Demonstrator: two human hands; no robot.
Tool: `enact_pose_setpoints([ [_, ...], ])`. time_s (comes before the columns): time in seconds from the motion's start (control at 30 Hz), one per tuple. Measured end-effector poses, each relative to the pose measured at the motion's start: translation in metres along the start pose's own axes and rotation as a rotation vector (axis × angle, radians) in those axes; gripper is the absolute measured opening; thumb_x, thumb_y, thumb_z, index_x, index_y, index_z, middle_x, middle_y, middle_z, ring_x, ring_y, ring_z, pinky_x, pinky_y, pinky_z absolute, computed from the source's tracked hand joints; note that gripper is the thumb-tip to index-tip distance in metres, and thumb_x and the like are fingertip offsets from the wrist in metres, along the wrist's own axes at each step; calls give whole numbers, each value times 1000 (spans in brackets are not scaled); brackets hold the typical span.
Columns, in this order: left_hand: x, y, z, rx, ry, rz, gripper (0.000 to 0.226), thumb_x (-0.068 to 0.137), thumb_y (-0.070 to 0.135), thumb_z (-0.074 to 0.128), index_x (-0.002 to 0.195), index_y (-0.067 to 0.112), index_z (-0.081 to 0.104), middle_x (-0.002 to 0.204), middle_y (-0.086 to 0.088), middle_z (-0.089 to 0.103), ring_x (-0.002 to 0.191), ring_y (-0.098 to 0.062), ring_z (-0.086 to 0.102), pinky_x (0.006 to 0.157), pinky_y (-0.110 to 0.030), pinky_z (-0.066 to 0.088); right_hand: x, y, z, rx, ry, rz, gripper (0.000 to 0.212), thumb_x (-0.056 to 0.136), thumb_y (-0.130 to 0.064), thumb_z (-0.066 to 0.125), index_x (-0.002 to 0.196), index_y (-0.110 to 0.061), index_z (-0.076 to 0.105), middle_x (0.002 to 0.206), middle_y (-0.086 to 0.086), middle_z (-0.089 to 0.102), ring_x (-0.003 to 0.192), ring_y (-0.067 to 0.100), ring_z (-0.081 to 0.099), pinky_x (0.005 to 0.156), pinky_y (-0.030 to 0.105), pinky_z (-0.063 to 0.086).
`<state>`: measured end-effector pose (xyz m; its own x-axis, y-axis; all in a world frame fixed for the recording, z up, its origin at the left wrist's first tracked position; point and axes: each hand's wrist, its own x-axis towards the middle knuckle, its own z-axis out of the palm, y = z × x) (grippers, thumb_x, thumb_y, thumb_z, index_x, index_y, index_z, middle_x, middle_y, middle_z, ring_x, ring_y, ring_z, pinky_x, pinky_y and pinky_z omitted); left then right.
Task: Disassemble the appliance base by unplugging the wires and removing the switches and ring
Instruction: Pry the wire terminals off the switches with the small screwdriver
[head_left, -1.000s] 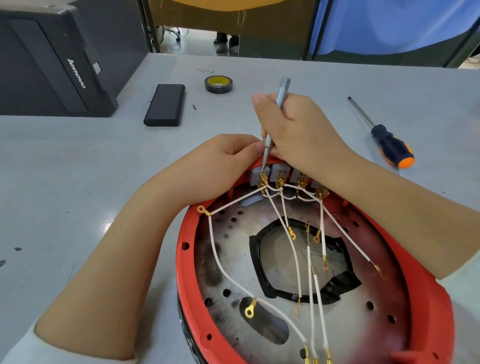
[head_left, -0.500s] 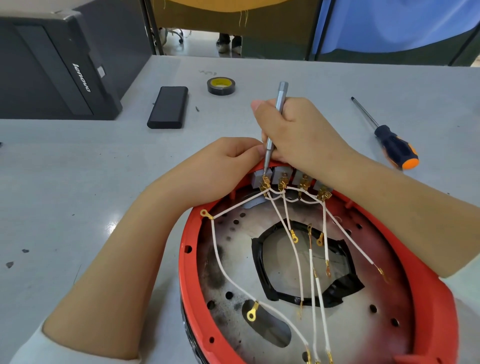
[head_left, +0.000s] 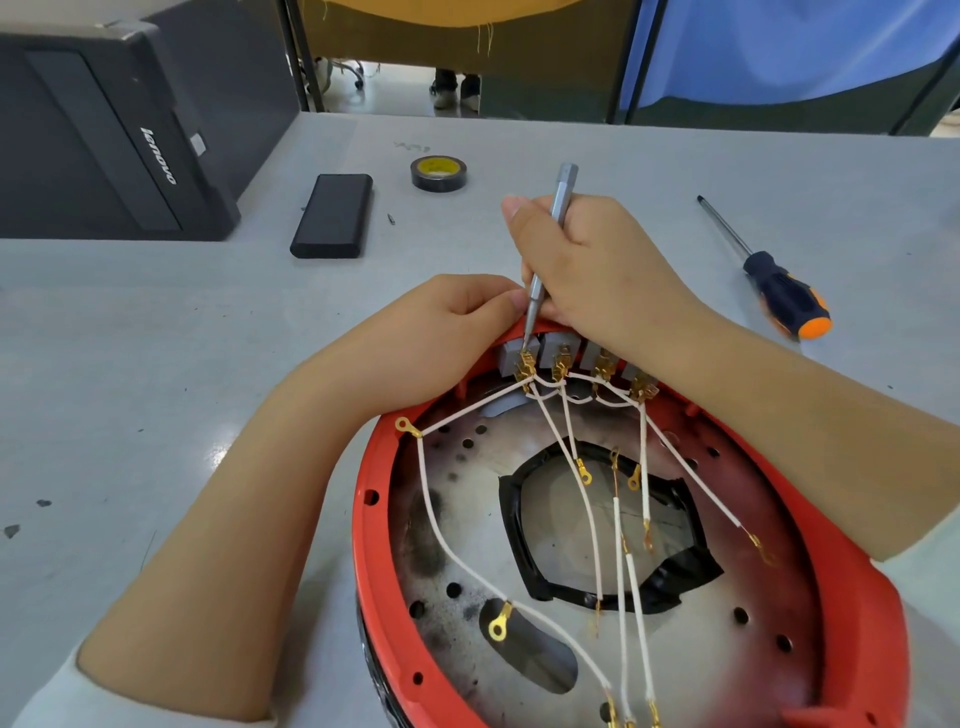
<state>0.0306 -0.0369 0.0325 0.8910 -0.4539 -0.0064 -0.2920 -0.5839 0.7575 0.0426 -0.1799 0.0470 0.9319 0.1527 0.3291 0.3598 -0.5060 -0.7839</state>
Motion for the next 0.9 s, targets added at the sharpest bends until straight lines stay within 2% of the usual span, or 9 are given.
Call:
enact_pose_setpoints([
  [0.23,0,0,0,-15,-5,-9,37,101,33,34,107,15,65,106,-17,65,99,-31,59,91,-43,45,8,-1,0,-21,-50,53,49,100,-28,42,54,-14,49,40,-8,47,42,1,53,51,15,44],
  [0.47,0,1,0,-30,-13,-13,38,100,39,34,106,20,66,107,-13,67,103,-30,60,95,-44,45,-3,-1,-1,52,-20,-84,44,101,-24,43,59,-13,44,48,-7,41,44,1,48,46,8,38],
  [0.57,0,1,0,-36,-9,-2,36,100,41,35,103,26,68,103,-8,69,100,-26,61,94,-41,46,-6,-1,-1,46,-20,-135,43,102,-25,42,61,-15,43,50,-5,40,46,4,46,50,16,40],
  [0.67,-1,1,0,-33,-11,-5,37,100,41,34,102,25,67,103,-11,68,99,-28,61,94,-44,46,-9,-2,-1,86,-22,-151,43,102,-25,41,60,-16,43,49,-6,40,46,6,47,54,24,46],
  [0.8,-1,2,0,-36,-4,-1,36,100,40,34,105,29,67,105,-5,69,100,-23,62,93,-39,47,-8,-1,-1,83,22,-134,46,102,-26,41,60,-11,47,45,-8,43,45,3,51,51,13,41],
  [0.9,-1,1,0,-21,-4,-5,38,100,40,33,106,23,66,104,-10,68,98,-27,62,88,-38,47,-5,0,0,55,12,-95,47,102,-30,40,58,-14,48,42,-9,46,46,3,52,52,15,44],
])
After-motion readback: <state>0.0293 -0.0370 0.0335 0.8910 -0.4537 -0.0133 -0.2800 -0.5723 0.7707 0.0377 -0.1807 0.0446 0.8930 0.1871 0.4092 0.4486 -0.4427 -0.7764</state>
